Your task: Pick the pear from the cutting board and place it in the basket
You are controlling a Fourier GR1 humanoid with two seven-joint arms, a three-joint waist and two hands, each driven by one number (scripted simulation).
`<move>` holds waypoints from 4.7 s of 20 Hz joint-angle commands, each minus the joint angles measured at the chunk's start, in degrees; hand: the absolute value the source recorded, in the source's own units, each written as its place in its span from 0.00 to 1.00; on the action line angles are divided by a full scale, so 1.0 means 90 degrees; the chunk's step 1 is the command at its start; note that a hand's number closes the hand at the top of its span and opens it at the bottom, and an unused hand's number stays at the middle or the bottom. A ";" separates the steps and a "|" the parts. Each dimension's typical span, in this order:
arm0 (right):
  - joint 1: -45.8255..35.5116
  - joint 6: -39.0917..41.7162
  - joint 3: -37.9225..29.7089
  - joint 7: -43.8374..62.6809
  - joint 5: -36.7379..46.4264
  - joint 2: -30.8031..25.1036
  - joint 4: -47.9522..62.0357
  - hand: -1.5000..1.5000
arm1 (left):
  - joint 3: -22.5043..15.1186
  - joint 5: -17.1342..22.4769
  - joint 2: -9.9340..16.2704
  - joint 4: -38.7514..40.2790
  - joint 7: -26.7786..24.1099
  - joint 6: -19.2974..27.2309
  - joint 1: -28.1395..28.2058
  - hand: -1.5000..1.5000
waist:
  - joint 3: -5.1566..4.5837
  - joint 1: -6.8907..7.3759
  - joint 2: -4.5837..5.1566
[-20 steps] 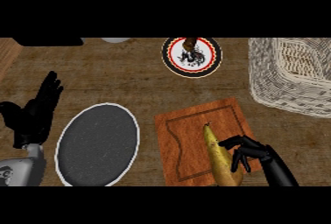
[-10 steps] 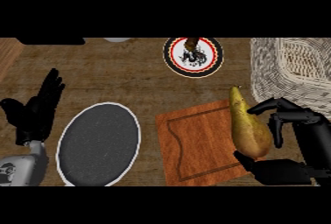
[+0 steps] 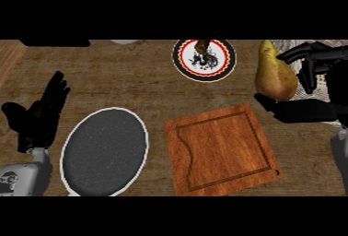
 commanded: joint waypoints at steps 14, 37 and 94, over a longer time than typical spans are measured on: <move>-0.2137 0.0221 -0.0406 -0.1691 0.1205 -0.0165 0.4758 1.00 | 0.0068 -0.0173 -0.0110 0.0424 -0.0258 -0.0163 -0.0224 0.50 | 0.0003 0.0059 0.0037; -0.2757 -0.0714 0.0261 -0.5106 0.3432 -0.1743 0.7218 1.00 | 0.0088 -0.0212 -0.0247 0.0015 -0.0115 -0.0218 -0.0013 0.50 | 0.0007 0.0150 0.0062; -0.4247 -0.1120 0.0464 -0.5262 0.5290 -0.1587 1.1501 1.00 | -0.0037 -0.0445 -0.0530 0.0366 -0.0288 -0.0257 -0.0379 0.50 | 0.0025 0.0396 0.0193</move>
